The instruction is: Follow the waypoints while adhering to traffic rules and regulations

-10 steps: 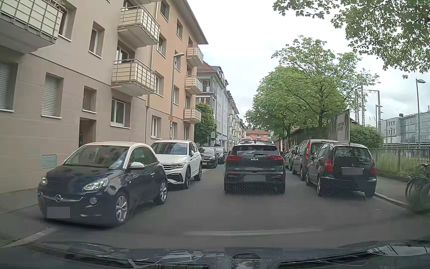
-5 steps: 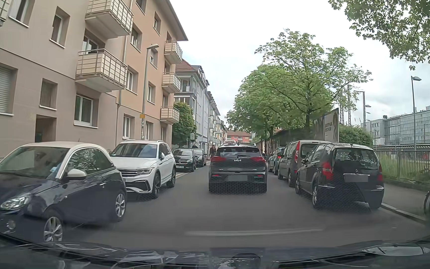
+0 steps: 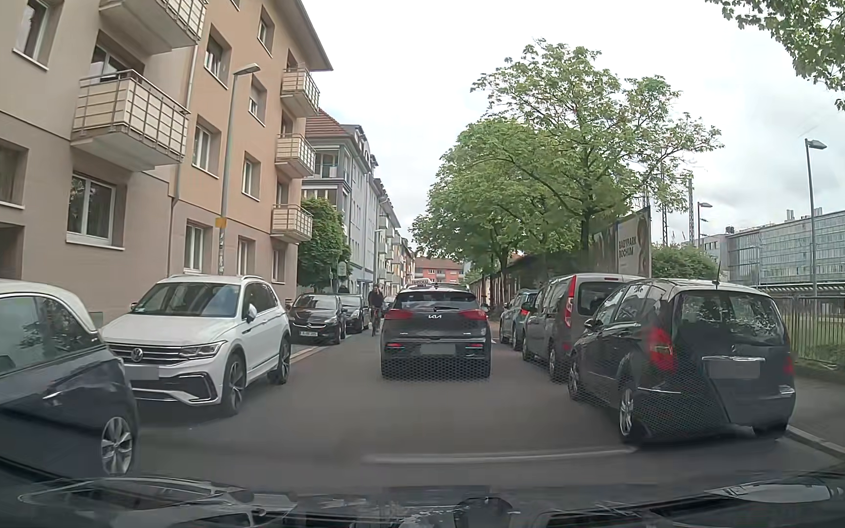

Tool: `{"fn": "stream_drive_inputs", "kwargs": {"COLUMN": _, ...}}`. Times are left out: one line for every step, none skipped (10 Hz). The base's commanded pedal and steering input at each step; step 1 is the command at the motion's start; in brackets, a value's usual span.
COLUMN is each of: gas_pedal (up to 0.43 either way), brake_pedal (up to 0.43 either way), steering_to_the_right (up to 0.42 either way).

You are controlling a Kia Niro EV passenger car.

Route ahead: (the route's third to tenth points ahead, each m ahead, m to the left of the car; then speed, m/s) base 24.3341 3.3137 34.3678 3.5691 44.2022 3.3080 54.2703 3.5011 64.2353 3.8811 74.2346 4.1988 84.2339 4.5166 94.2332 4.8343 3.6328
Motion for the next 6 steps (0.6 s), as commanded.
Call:
{"fn": "stream_drive_inputs", "kwargs": {"gas_pedal": 0.059, "brake_pedal": 0.0, "steering_to_the_right": 0.069}}
{"fn": "stream_drive_inputs", "kwargs": {"gas_pedal": 0.059, "brake_pedal": 0.0, "steering_to_the_right": 0.051}}
{"fn": "stream_drive_inputs", "kwargs": {"gas_pedal": 0.059, "brake_pedal": 0.0, "steering_to_the_right": 0.037}}
{"fn": "stream_drive_inputs", "kwargs": {"gas_pedal": 0.059, "brake_pedal": 0.0, "steering_to_the_right": 0.02}}
{"fn": "stream_drive_inputs", "kwargs": {"gas_pedal": 0.059, "brake_pedal": 0.0, "steering_to_the_right": 0.01}}
{"fn": "stream_drive_inputs", "kwargs": {"gas_pedal": 0.059, "brake_pedal": 0.0, "steering_to_the_right": 0.003}}
